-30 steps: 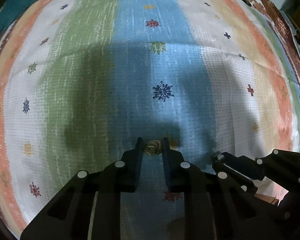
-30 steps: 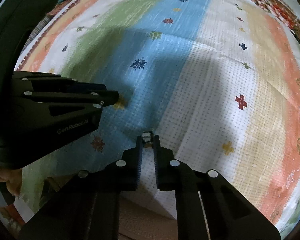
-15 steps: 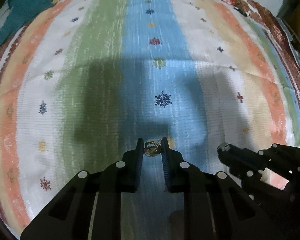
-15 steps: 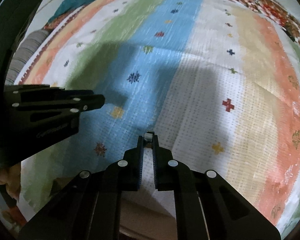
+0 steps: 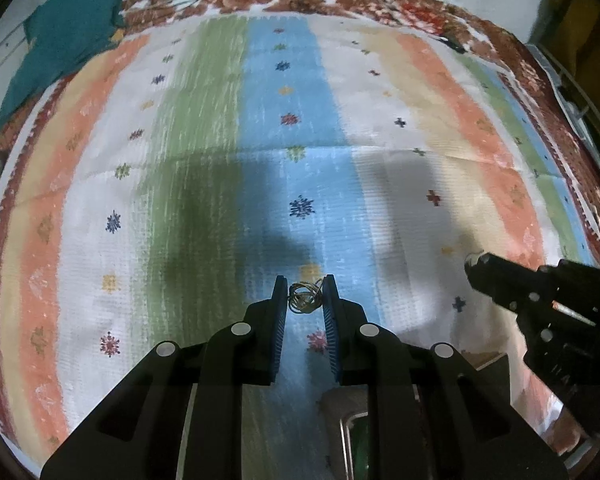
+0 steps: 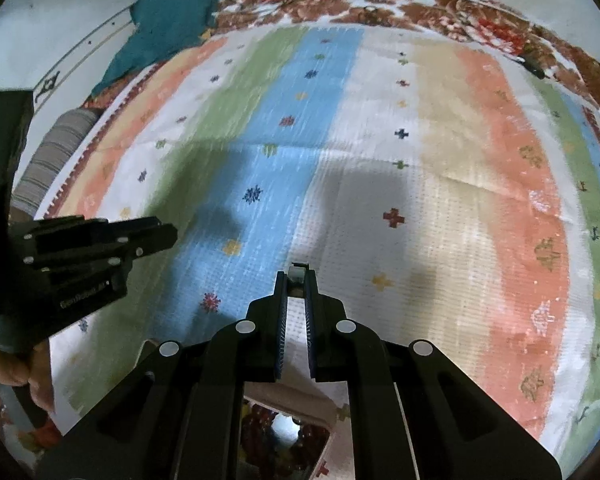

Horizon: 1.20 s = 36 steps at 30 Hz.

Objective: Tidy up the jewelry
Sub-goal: 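Carry both held charms back over the silver tin, then open both grippers to drop the charms into the silver tin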

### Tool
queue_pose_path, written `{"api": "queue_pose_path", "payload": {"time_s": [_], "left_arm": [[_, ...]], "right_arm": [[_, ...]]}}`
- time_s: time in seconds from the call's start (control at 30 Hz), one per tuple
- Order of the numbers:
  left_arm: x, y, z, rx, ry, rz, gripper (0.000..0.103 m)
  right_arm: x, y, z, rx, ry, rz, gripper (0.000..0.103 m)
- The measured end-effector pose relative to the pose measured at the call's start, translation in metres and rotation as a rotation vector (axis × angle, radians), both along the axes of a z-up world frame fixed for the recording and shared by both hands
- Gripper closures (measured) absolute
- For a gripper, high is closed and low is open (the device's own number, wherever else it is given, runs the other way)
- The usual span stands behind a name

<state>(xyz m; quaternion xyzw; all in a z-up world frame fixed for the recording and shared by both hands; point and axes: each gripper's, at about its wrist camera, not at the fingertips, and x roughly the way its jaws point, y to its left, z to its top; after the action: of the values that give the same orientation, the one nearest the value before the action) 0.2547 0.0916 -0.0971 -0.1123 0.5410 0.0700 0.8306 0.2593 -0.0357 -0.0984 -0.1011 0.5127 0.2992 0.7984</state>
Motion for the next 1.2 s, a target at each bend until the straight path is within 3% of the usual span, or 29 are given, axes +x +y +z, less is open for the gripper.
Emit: {"api": "queue_pose_path", "payload": {"time_s": [0.23,0.77,1.2], "left_arm": [[-0.013,-0.011,0.021,0.008,-0.056,-0.018,0.086],[-0.063,-0.046,0.071,0.008,-0.190,-0.115,0.086],[-0.092,-0.073,0.085,0.020,-0.226,-0.191,0.086]], "right_arm": [[-0.011,-0.013,0.020,0.012,-0.062,-0.009,0.093],[-0.042,-0.043,0.044,0.049,-0.106,-0.016,0.093],[-0.073,-0.049,0.054,0.055,-0.142,0.027,0.093]]}}
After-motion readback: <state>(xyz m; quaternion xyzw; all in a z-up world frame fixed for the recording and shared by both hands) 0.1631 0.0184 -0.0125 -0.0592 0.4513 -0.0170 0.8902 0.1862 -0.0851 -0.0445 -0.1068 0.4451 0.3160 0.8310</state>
